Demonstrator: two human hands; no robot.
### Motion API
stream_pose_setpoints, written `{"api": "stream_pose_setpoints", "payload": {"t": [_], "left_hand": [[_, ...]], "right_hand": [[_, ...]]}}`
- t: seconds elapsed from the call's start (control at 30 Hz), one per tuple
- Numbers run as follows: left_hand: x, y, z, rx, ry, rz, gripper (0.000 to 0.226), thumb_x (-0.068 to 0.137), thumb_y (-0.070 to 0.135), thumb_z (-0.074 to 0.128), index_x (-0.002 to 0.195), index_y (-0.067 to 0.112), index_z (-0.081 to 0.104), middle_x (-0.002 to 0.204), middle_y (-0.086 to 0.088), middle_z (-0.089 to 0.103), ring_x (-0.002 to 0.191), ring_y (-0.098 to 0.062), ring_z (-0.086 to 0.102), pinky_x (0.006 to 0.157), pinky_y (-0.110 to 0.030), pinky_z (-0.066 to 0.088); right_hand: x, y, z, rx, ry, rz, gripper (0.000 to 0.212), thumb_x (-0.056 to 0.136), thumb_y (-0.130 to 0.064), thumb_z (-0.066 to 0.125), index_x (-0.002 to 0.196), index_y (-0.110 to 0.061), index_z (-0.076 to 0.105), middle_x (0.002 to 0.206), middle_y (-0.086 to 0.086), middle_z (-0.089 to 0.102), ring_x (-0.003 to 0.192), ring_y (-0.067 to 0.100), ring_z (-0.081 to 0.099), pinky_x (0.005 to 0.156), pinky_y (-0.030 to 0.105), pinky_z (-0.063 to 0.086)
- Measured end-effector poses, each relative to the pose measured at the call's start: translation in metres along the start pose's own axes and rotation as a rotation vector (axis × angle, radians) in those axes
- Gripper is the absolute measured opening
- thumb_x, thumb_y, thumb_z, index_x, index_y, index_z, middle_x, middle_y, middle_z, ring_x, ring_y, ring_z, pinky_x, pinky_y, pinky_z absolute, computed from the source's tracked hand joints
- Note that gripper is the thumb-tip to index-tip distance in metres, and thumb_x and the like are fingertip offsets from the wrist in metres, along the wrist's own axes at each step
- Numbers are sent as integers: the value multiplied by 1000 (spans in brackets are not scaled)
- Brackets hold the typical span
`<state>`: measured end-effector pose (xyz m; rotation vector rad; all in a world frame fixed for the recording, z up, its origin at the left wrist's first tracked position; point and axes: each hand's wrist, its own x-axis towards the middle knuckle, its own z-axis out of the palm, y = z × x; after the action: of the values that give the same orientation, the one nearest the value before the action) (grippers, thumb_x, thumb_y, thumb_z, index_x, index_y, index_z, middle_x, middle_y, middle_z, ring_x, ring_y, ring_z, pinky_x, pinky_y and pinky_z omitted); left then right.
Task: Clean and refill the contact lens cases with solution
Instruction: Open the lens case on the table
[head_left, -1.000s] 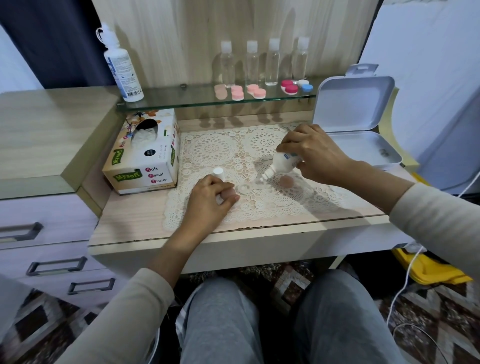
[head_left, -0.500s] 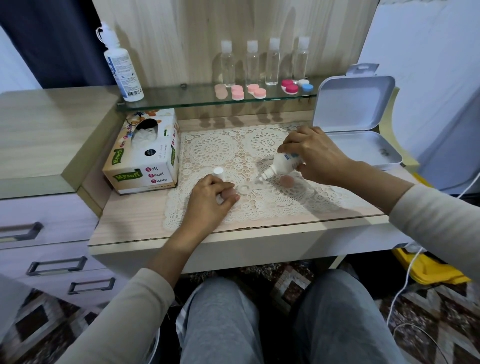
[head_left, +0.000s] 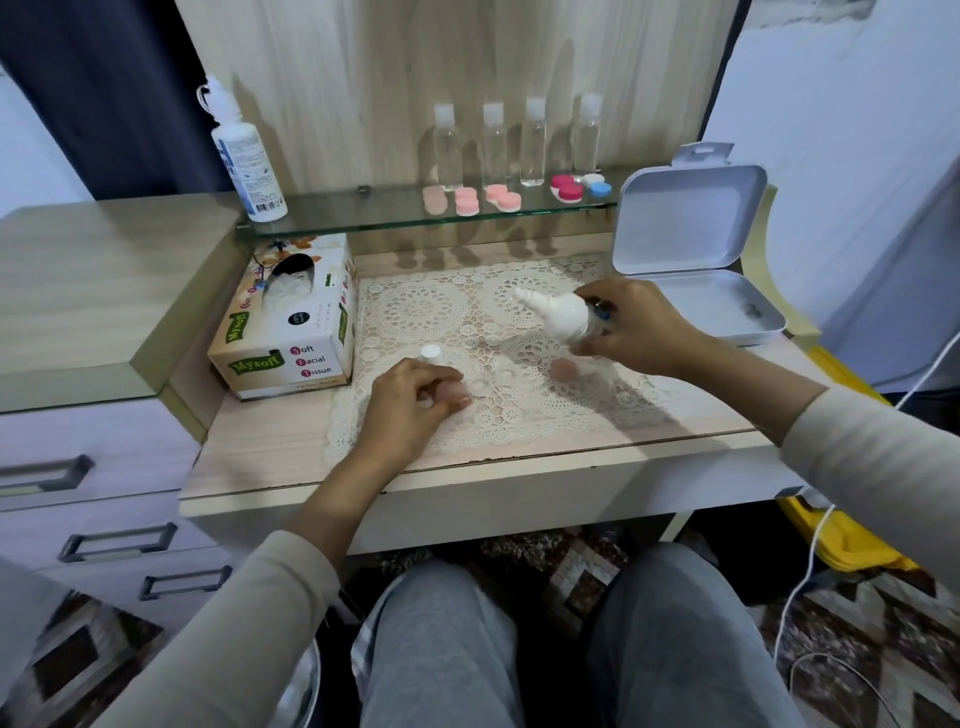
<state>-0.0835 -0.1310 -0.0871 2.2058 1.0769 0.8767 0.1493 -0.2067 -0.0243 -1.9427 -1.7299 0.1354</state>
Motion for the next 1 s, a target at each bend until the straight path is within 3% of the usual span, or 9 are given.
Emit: {"api": "stream_pose_setpoints", "payload": {"t": [0.13,0.23,0.43,0.6,0.77,1.0], "left_hand": [[4,13,-5,-86,1,-12,27,74,14,75,101,13,70,91,-4,61,73,-3,51,68,-3,40],[11,29,-9,-201,30,-27,32,76,12,73,108,11,67,97,0,63,77,1,54,71,-3,43],[33,74,-26,-369,66,40,33,77,14,72,109,9,66,95,7,66,81,7,62,78,-8,48],[46,100,-32,-333,7,112,34,78,13,71,111,7,66,100,3,66,91,-3,62,84,-12,49],[50,103,-27,-244,-67,162,31,75,10,74,106,9,68,92,9,64,77,11,59,76,-7,47],[46,90,-32,-263,-31,139,32,76,13,72,107,10,67,93,11,64,87,4,61,79,-8,48]], "right_hand": [[-11,-8,0,193,35,61,48,68,-16,80,112,-9,63,91,-3,57,82,14,52,68,19,39],[-19,-13,6,366,45,106,48,67,-15,80,111,-10,62,92,-5,61,84,14,59,78,25,48],[-30,-17,26,539,22,111,45,65,-9,81,106,-10,63,95,0,66,84,11,63,68,6,45],[-32,-14,35,552,20,107,48,63,-13,83,107,-13,64,98,2,67,90,15,63,75,13,48],[-32,-14,37,601,30,115,46,63,-9,83,103,-18,63,95,0,66,91,15,62,83,35,54],[-34,-13,36,630,36,128,45,62,-9,83,102,-15,63,95,2,67,92,18,63,81,30,54]]}}
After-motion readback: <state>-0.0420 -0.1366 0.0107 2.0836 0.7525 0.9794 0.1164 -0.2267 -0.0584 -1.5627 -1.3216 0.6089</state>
